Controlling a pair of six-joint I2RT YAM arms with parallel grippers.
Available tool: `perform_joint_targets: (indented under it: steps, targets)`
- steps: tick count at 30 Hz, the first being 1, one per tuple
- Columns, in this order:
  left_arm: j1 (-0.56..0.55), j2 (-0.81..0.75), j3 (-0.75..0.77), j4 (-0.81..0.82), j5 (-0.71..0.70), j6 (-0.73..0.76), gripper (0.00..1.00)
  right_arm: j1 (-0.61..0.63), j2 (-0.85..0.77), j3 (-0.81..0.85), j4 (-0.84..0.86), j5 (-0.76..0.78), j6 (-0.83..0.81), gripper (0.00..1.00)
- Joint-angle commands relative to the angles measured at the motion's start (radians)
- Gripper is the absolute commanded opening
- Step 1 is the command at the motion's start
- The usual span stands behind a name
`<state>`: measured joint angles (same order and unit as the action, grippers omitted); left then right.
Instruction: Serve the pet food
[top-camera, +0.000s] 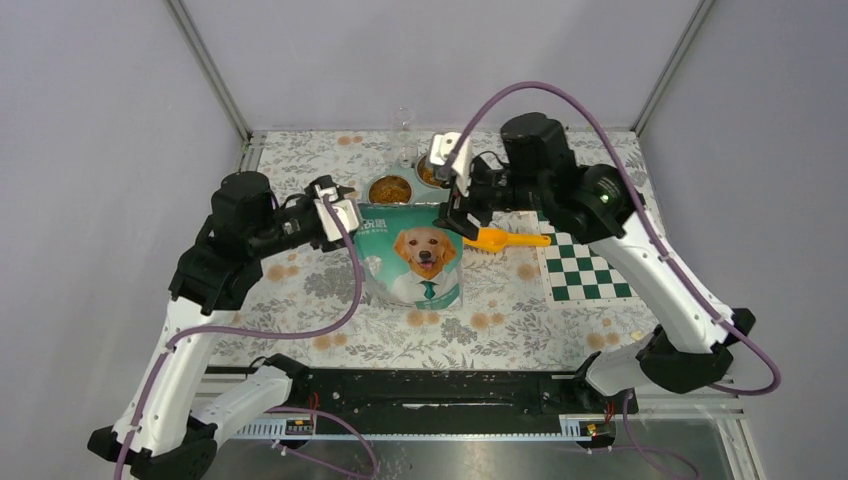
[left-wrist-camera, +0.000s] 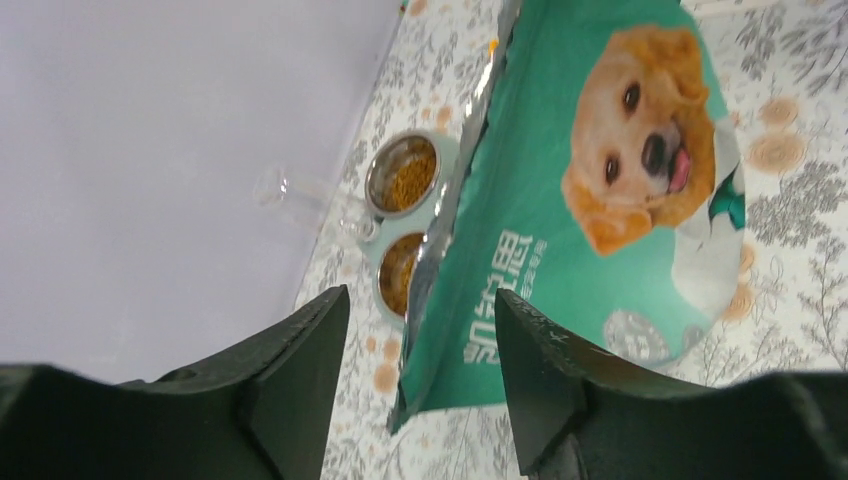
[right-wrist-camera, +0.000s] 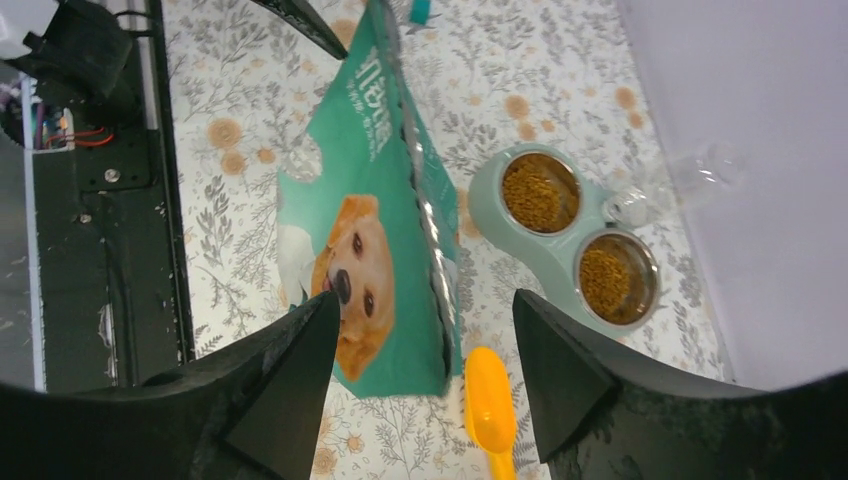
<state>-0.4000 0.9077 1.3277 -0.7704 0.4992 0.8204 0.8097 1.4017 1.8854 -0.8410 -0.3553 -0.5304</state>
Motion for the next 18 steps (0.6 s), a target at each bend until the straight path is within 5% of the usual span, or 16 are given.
perform_joint_targets:
  steps: [1,10,18]
  targets:
    - [-0.004,0.011,-0.019,0.165,0.153,-0.064,0.59,0.053,0.096,0.07,-0.078,-0.02,-0.044,0.73]
    - [-0.015,0.098,0.0,0.167,0.206,-0.043,0.63,0.086,0.356,0.399,-0.231,-0.024,-0.026,0.73]
    - [-0.015,0.126,0.009,0.166,0.26,-0.035,0.54,0.086,0.397,0.426,-0.232,-0.064,-0.025,0.63]
